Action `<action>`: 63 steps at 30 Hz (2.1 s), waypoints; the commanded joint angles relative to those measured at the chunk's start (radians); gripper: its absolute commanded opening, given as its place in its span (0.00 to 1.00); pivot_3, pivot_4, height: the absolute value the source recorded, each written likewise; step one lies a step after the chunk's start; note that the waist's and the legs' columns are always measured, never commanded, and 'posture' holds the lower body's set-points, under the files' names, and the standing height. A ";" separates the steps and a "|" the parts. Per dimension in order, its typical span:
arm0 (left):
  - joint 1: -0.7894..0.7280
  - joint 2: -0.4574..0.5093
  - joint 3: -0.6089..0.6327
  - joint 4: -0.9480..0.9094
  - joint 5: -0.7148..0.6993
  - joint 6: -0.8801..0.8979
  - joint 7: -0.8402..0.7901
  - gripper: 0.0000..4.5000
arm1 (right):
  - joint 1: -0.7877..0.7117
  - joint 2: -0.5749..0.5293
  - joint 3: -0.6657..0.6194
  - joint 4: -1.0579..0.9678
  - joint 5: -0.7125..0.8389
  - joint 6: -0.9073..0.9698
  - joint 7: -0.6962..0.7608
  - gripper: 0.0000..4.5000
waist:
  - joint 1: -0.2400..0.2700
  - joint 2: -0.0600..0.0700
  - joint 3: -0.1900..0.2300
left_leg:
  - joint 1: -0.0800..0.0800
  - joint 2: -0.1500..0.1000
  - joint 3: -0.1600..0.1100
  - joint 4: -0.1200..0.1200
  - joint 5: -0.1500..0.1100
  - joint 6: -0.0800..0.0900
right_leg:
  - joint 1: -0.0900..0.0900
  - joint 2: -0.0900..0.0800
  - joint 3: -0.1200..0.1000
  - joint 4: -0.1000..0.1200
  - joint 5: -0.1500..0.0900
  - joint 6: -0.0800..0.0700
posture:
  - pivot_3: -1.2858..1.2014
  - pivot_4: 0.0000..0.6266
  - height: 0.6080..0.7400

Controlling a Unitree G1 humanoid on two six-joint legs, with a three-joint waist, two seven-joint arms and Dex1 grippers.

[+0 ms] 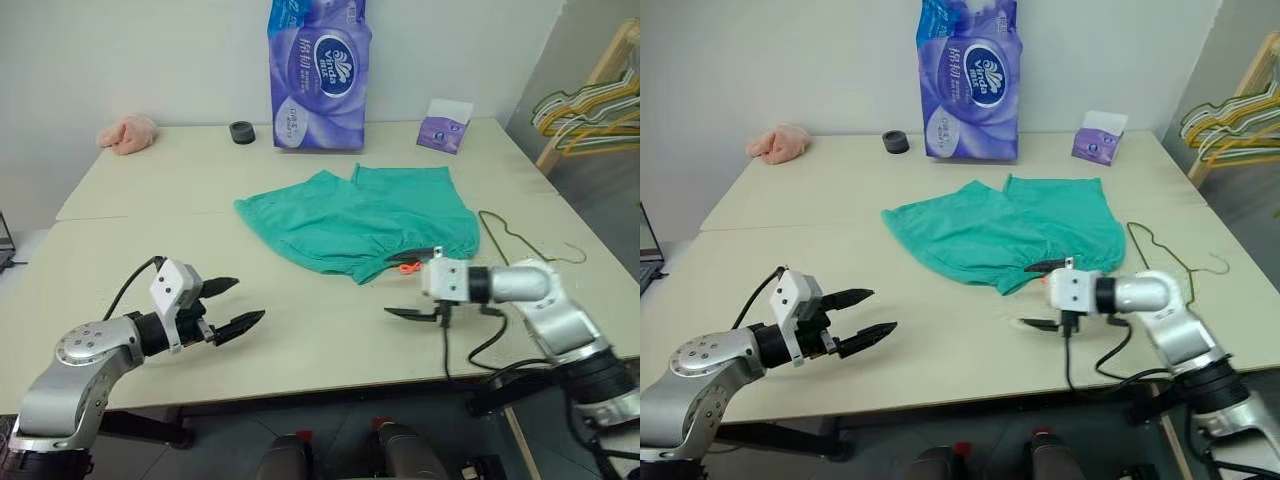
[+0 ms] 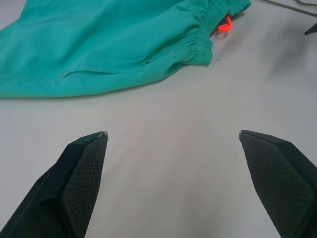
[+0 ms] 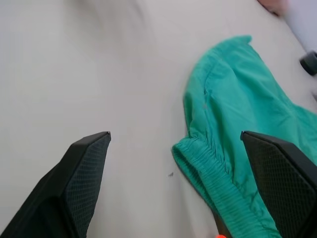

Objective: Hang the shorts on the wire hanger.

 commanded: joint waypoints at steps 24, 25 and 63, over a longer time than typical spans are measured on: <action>0.030 -0.006 -0.020 -0.042 0.034 -0.061 -0.019 1.00 | -0.199 0.272 0.122 0.355 -0.285 0.263 -0.253 0.02 | 0.001 0.000 0.000 | 0.000 0.000 -0.001 0.000 0.000 0.000 | -0.001 0.000 -0.001 0.001 -0.001 -0.002 | 0.50 0.17 1.00; 0.024 -0.009 -0.022 -0.034 0.046 -0.075 -0.014 1.00 | -0.199 0.269 0.121 0.347 -0.283 0.256 -0.250 0.01 | 0.001 0.000 0.000 | 0.000 0.000 -0.001 0.000 0.000 0.000 | -0.001 0.000 -0.001 0.001 -0.001 -0.002 | 0.50 0.17 1.00; -0.679 -0.093 -0.318 1.017 0.802 -1.046 0.499 1.00 | -0.108 -0.103 -0.011 -0.530 0.130 0.672 0.095 0.01 | -0.033 -0.003 0.005 | -0.002 0.000 -0.001 -0.001 -0.001 0.000 | -0.002 0.000 -0.002 0.000 -0.004 0.003 | 0.44 0.20 1.00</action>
